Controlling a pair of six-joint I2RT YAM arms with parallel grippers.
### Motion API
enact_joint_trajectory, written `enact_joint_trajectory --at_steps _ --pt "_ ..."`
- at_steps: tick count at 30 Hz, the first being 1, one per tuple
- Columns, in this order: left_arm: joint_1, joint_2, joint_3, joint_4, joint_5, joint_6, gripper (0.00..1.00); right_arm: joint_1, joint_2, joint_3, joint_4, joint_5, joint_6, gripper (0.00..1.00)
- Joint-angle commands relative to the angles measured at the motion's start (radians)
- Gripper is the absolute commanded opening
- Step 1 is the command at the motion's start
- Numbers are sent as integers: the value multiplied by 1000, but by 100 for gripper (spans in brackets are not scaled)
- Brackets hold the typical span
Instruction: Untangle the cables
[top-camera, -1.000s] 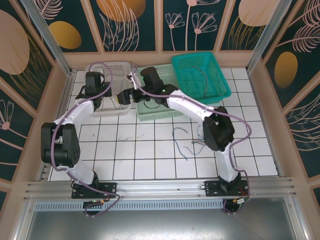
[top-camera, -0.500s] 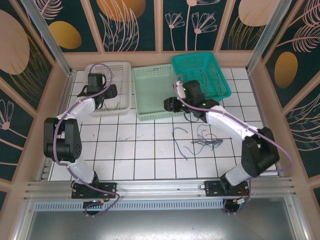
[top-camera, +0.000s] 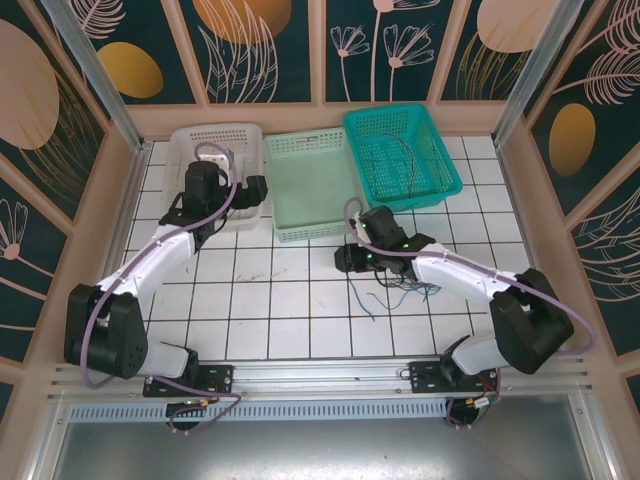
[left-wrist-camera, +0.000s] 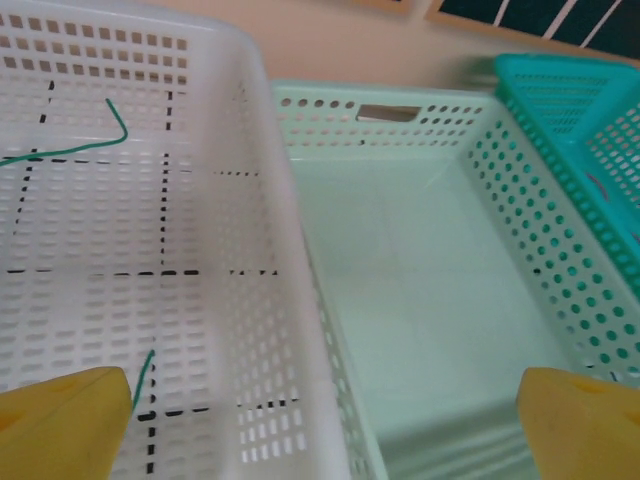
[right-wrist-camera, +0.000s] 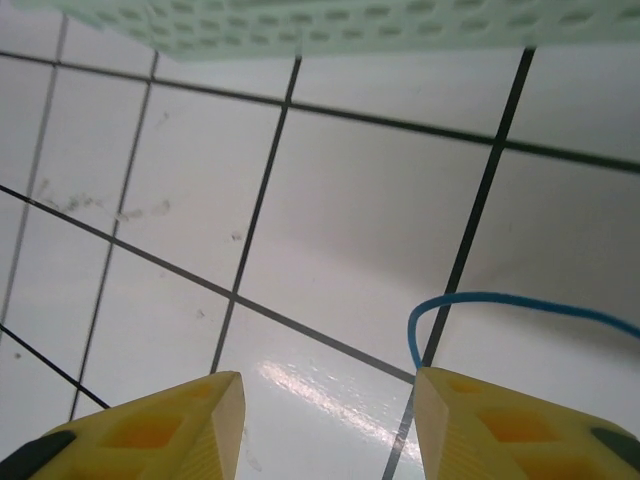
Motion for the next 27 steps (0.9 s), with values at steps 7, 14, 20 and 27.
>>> enact_joint_trajectory --at_steps 7,14,20,27 --pt "-33 -179 -212 132 23 -110 99 15 131 -11 81 60 67 50" --pt "-38 -245 -265 117 20 -135 99 16 226 18 128 99 75 50" --pt "-39 -259 -266 113 17 -145 99 26 224 -15 187 118 90 19" --pt "-39 -249 -256 120 35 -158 98 44 101 -73 221 125 80 0"
